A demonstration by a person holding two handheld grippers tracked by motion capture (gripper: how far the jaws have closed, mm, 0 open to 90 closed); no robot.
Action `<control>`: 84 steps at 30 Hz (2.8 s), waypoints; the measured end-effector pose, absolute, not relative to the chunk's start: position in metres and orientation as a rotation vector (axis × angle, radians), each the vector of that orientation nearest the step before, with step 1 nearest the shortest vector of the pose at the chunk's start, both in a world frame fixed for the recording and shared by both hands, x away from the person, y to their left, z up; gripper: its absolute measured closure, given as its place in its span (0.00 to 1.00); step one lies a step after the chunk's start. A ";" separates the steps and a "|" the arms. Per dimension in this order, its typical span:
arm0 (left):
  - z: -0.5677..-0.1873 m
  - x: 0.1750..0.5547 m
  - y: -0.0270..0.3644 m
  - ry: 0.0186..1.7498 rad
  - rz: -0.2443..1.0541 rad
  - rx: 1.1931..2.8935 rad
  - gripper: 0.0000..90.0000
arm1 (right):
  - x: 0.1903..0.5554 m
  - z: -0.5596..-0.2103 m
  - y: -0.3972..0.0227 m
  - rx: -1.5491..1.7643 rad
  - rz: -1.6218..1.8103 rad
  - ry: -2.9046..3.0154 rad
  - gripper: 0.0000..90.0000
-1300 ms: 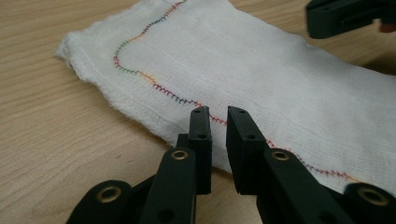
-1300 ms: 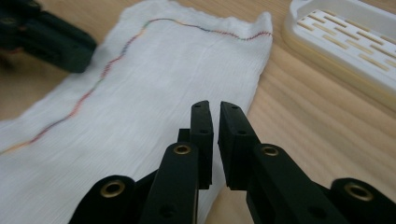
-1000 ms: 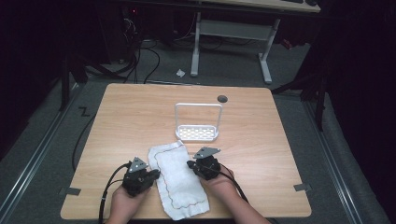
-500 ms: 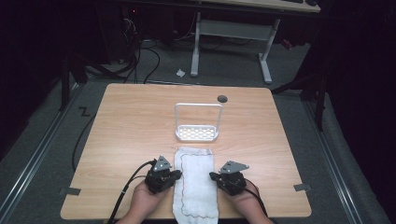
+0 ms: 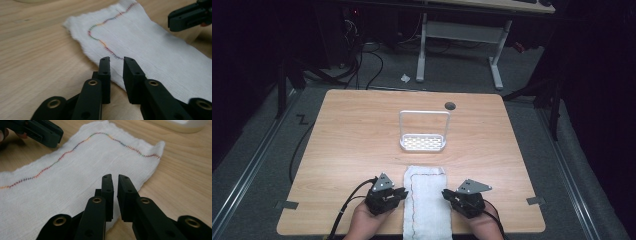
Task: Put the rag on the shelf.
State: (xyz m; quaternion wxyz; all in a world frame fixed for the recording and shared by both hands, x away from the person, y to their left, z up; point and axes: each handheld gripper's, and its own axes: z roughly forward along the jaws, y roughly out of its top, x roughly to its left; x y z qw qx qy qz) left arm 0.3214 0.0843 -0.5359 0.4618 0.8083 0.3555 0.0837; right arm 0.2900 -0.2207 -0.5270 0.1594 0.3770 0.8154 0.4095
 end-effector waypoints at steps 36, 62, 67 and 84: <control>-0.542 0.380 0.048 1.102 0.227 1.935 0.92 | 0.361 -0.539 -0.198 1.385 1.069 2.137 0.77; -0.538 0.369 0.054 1.091 0.240 1.850 0.94 | 0.352 -0.537 -0.189 1.277 1.085 2.123 0.95; -0.531 0.357 0.053 1.063 0.324 1.814 0.94 | 0.344 -0.532 -0.187 1.222 1.118 2.066 0.95; -0.488 0.344 0.057 0.978 0.425 1.703 0.94 | 0.323 -0.488 -0.185 1.058 1.213 1.928 0.95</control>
